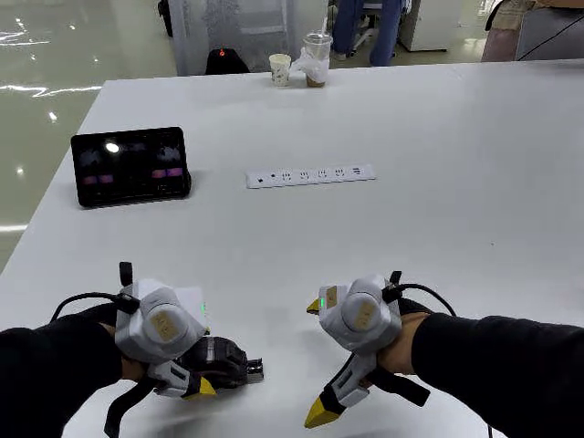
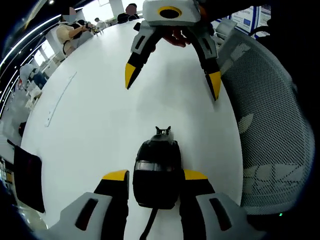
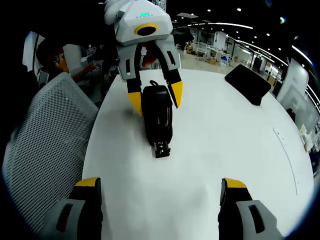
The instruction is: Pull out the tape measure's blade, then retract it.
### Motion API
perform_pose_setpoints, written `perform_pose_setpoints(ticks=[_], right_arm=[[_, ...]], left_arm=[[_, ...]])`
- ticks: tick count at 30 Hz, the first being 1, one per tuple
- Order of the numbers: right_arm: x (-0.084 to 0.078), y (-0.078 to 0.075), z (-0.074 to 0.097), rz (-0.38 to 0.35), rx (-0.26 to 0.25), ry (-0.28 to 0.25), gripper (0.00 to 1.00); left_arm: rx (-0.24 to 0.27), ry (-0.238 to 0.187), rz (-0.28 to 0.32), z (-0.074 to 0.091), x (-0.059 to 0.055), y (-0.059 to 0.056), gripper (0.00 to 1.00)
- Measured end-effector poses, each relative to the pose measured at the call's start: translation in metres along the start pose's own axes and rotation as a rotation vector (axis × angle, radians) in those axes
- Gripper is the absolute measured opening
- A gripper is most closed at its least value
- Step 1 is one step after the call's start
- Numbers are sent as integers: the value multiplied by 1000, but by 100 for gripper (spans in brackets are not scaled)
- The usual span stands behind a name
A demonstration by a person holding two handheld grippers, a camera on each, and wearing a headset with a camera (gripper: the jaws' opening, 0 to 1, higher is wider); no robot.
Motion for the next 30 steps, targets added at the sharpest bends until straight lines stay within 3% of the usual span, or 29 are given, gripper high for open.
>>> perform_pose_setpoints(ticks=[1, 5, 11, 19, 20, 21, 22, 25, 30], right_arm=[[2, 0, -2, -3, 8, -9, 99], [5, -3, -8, -5, 12, 0, 99], [11, -11, -19, -85, -1, -37, 99], [18, -11, -31, -77, 23, -35, 98], [17, -11, -30, -76, 32, -29, 89], [18, -10, -31, -62, 29, -35, 73], [20, -13, -32, -40, 3, -41, 65], [22, -12, -36, -32, 23, -56, 61], [28, -14, -43, -16, 6, -63, 47]], left_arm=[[-20, -4, 29, -1, 1, -2, 30], [-22, -11, 31, -2, 0, -3, 30], [-36, -26, 63, -3, -2, -1, 30], [-45, -47, 74, -3, -3, -2, 30], [-45, -48, 76, -3, -3, -2, 30], [-45, -50, 80, -3, -3, -1, 30], [-45, -50, 80, -3, -3, -1, 30], [-39, -52, 92, -3, -4, -2, 30], [-33, -47, 83, -3, -3, -2, 30]])
Point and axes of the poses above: the centre of the closed fingertips' face, and the gripper's own axes: z roughly backward along the fingers, y roughly to its left, x roughly out of its top, the point moved 7 cm from there along z, roughly backward along the fingers, and after that the axes turned 1 degree about y, right-handed, at the moved point
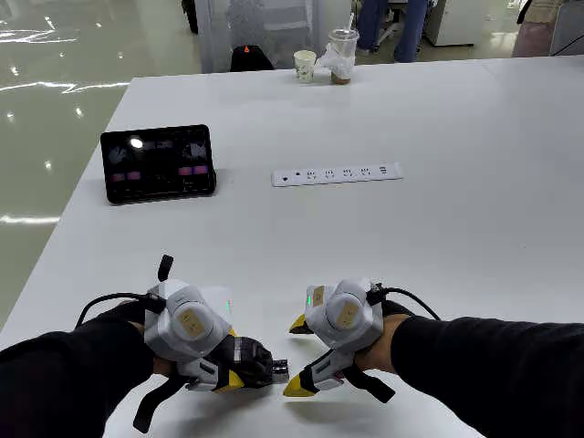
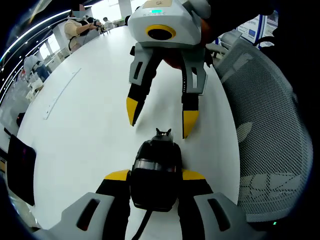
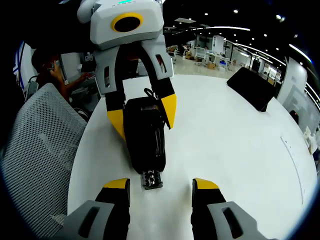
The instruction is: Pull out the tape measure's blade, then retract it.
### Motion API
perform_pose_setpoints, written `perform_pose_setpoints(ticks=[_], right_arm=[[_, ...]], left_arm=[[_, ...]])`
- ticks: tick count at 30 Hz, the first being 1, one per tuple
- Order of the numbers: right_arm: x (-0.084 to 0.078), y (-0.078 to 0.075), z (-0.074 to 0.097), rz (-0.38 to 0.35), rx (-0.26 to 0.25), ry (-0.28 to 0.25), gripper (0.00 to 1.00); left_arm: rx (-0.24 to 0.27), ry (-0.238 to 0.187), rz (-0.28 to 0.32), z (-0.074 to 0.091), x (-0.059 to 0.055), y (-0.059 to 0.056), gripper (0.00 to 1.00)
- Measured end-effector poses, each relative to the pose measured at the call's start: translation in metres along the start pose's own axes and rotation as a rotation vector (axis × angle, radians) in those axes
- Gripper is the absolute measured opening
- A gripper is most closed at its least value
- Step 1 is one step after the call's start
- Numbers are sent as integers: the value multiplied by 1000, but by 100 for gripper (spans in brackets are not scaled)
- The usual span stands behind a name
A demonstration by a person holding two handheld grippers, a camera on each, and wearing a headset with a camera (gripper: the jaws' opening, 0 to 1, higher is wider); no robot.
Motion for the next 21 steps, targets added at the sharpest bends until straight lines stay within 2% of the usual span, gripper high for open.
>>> perform_pose_setpoints(ticks=[5, 11, 12, 15, 16, 17, 18, 21], right_arm=[[2, 2, -5, 27, 16, 2, 33], [-1, 8, -10, 82, 59, 48, 13], [0, 7, -11, 72, 43, 45, 13], [0, 9, -13, 84, 43, 54, 13], [0, 8, -14, 56, 48, 67, 13], [1, 8, -16, 23, 53, 54, 13], [2, 7, -17, 67, 62, 57, 13], [2, 6, -16, 76, 67, 51, 13]], left_arm=[[-4, 0, -3, -1, 0, 1, 30], [-10, -3, 0, -1, 0, 1, 30], [-12, -3, -1, -1, 0, 1, 30], [-10, -4, -4, -1, -1, 1, 30], [-10, -4, -4, -1, -1, 1, 30], [-10, -4, -5, -1, -1, 1, 30], [-9, -4, -6, -1, -1, 1, 30], [-6, -4, -6, -1, -1, 1, 30]])
Point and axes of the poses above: the centre of the closed fingertips' face, and the gripper's own axes: z roughly backward along the fingers, y roughly to its left, x roughly out of its top, the point moved 7 cm from there along z, roughly backward along the fingers, and after that the axes turned 1 degree about y, right-handed, at the moved point
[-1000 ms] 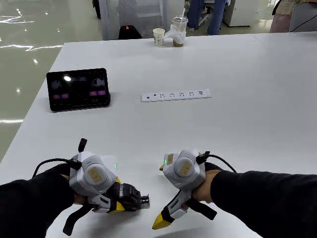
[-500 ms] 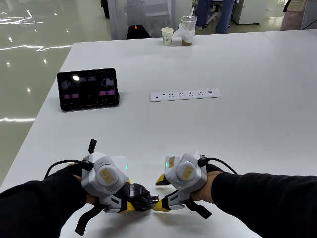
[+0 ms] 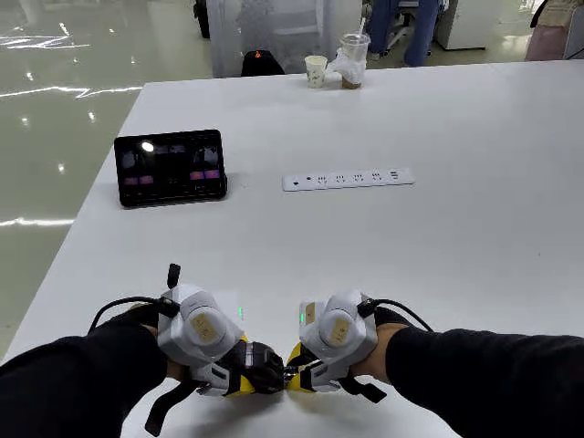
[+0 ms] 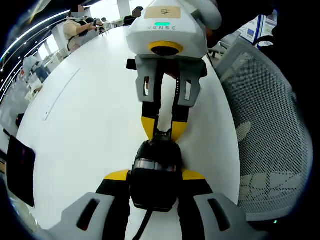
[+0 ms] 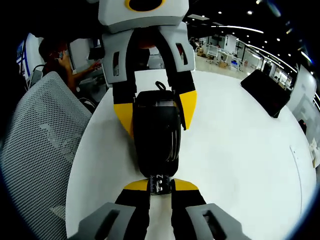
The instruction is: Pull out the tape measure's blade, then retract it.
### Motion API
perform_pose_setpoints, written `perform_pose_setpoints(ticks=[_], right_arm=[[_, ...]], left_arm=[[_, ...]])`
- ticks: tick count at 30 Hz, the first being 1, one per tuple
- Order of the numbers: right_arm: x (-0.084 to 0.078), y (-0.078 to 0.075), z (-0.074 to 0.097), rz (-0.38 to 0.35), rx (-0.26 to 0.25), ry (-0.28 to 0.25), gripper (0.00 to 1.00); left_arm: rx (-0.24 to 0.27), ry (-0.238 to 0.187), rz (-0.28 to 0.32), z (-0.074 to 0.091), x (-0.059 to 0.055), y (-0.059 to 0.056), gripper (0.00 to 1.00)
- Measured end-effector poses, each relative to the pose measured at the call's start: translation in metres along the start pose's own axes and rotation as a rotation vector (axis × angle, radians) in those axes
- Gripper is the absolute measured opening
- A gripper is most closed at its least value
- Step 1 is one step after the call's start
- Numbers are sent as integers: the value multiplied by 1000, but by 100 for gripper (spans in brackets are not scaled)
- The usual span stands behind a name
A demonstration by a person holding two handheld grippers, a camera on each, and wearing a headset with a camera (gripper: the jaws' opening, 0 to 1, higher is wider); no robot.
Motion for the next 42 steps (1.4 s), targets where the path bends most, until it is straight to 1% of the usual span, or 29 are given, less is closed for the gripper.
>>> perform_pose_setpoints(ticks=[4, 9, 11, 17, 21, 27, 42], right_arm=[[-2, 0, 1, -19, 3, -18, 12], [-2, -1, 3, -34, 13, -14, 11], [-3, -1, 3, -48, 20, -20, 11], [-7, 0, 7, -35, 9, -15, 11], [-11, 1, 13, -40, 21, -10, 11], [-17, -1, 19, -41, 27, -4, 11], [-27, 0, 24, -37, 18, 12, 11]], left_arm=[[1, -5, 2, 0, -1, 0, 30], [-2, -9, 4, 0, -1, 0, 30], [-4, -7, 16, 0, -1, 1, 30], [-6, -4, 23, 0, -1, 0, 30], [-7, -11, 24, 0, -1, 0, 30], [-5, -6, 25, -1, -1, 0, 30], [-7, -5, 33, -1, 0, -2, 31]])
Point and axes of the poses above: the centre of the closed fingertips' face, and the gripper's own axes: z roughly backward along the fingers, y roughly to its left, x roughly out of its top, the point moved 7 cm from there along z, roughly backward along the fingers, and after that the axes turned 1 degree about y, right-handed, at the moved point
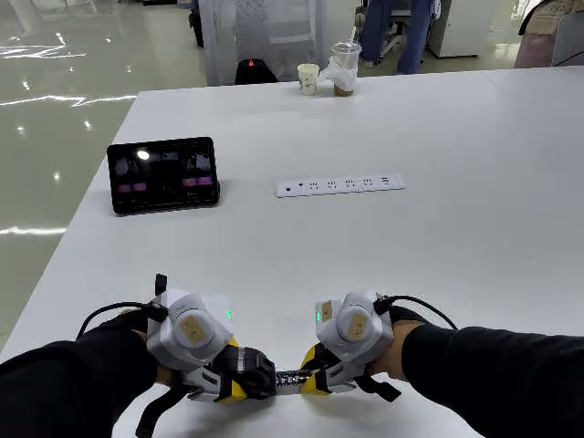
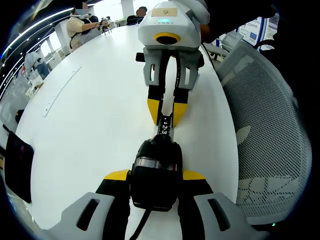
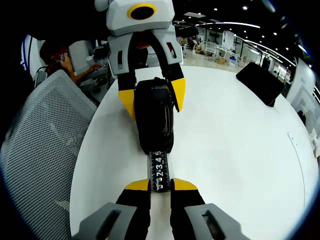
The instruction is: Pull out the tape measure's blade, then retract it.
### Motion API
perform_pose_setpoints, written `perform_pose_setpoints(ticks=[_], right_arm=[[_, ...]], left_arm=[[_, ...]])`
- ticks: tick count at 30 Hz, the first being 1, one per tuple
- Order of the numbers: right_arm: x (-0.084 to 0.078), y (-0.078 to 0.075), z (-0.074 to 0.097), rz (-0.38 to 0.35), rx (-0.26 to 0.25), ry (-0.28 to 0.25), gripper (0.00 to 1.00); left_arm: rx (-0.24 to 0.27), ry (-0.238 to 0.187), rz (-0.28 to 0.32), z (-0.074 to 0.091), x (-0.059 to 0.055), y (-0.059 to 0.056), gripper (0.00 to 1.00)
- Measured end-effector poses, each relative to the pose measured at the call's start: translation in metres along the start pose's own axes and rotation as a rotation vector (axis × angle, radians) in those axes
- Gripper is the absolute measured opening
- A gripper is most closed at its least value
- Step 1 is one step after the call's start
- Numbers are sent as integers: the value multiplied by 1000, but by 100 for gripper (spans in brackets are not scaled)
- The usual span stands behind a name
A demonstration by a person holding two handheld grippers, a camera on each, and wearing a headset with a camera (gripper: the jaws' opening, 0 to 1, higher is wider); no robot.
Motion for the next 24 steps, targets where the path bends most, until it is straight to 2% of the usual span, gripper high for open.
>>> perform_pose_setpoints(ticks=[24], right_arm=[[-16, 0, 16, 3, -2, 16, 11]], left_arm=[[1, 0, -1, -1, 1, -1, 30]])
Point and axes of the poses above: the centre of the closed fingertips' face, and the gripper's own axes: z roughly backward along the fingers, y roughly to its left, x roughly out of its top, the point moved 7 cm from there along z, roughly backward along the fingers, and after that the axes turned 1 degree about y, right-handed, at the moved point
